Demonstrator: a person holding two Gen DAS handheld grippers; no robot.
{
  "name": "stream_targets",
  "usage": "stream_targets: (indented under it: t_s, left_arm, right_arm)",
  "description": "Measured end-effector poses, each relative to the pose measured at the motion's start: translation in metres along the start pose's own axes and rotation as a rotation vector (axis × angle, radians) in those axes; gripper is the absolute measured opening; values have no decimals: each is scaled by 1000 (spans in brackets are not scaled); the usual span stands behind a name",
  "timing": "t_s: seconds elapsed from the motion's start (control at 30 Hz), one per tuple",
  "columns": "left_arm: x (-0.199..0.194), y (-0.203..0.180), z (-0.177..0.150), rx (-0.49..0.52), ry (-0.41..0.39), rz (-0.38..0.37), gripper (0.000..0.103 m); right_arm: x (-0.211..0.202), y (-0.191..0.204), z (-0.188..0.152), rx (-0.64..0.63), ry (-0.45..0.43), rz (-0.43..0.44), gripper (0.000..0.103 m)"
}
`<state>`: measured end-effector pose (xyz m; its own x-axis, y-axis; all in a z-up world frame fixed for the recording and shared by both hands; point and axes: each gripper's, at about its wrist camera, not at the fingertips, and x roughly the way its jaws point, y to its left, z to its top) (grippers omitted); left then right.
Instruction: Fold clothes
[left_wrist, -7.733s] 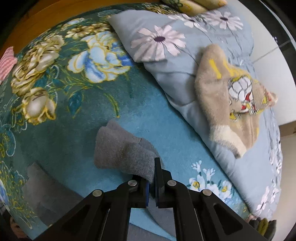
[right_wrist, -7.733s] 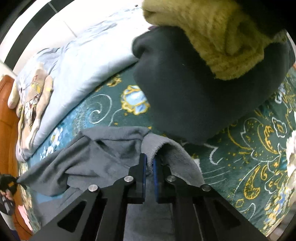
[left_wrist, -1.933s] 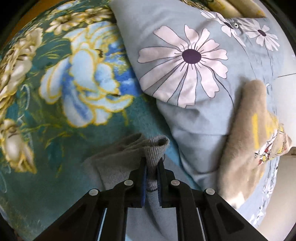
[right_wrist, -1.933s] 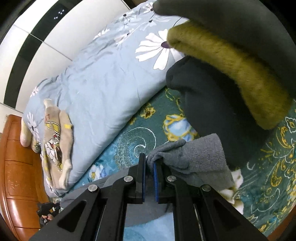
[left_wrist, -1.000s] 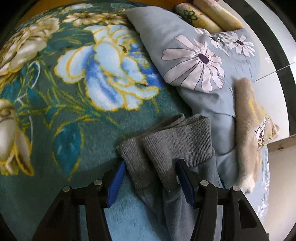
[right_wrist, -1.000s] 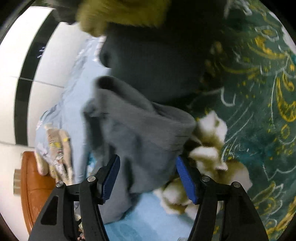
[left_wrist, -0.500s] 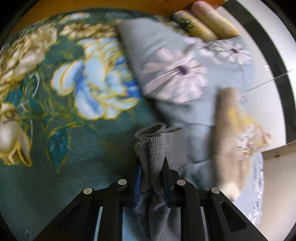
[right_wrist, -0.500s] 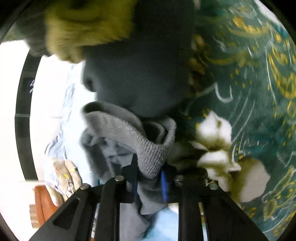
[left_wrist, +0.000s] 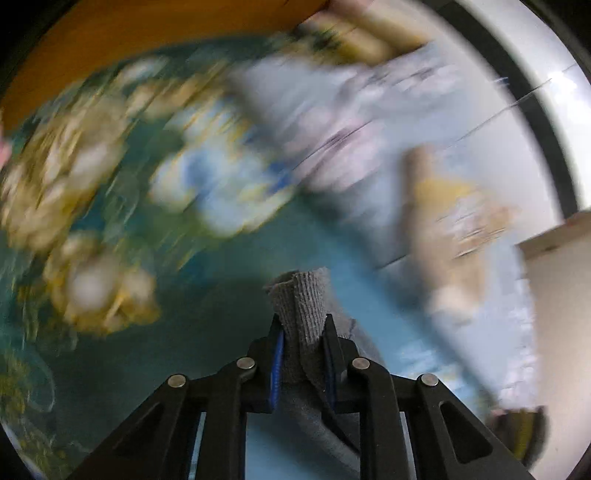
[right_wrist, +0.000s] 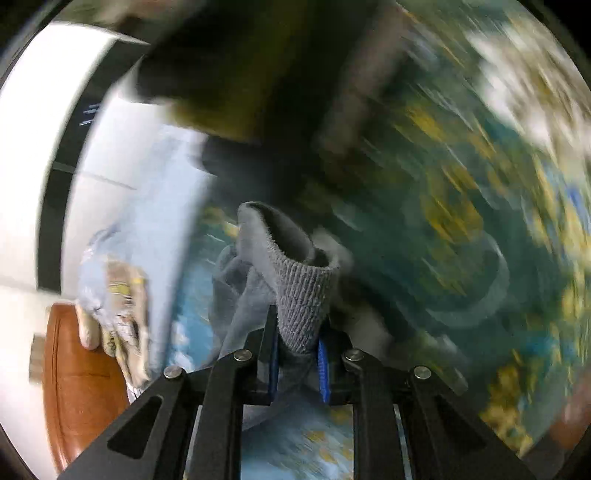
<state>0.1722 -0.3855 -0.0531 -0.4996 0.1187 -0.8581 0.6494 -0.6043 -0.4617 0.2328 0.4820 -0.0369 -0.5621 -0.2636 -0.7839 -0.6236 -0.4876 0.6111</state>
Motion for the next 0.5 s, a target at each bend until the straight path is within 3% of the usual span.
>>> stream_targets:
  t_s: [0.17, 0.37, 0.5]
  left_arm:
    - [16, 49, -35, -123, 25, 36, 20]
    - [19, 48, -37, -89, 35, 64, 21]
    - [17, 56, -38, -145, 50, -7, 29]
  right_arm:
    - [12, -35, -14, 88, 30, -16, 18]
    - [12, -40, -15, 29, 35, -65, 19]
    - [11, -56, -20, 95, 47, -27, 25]
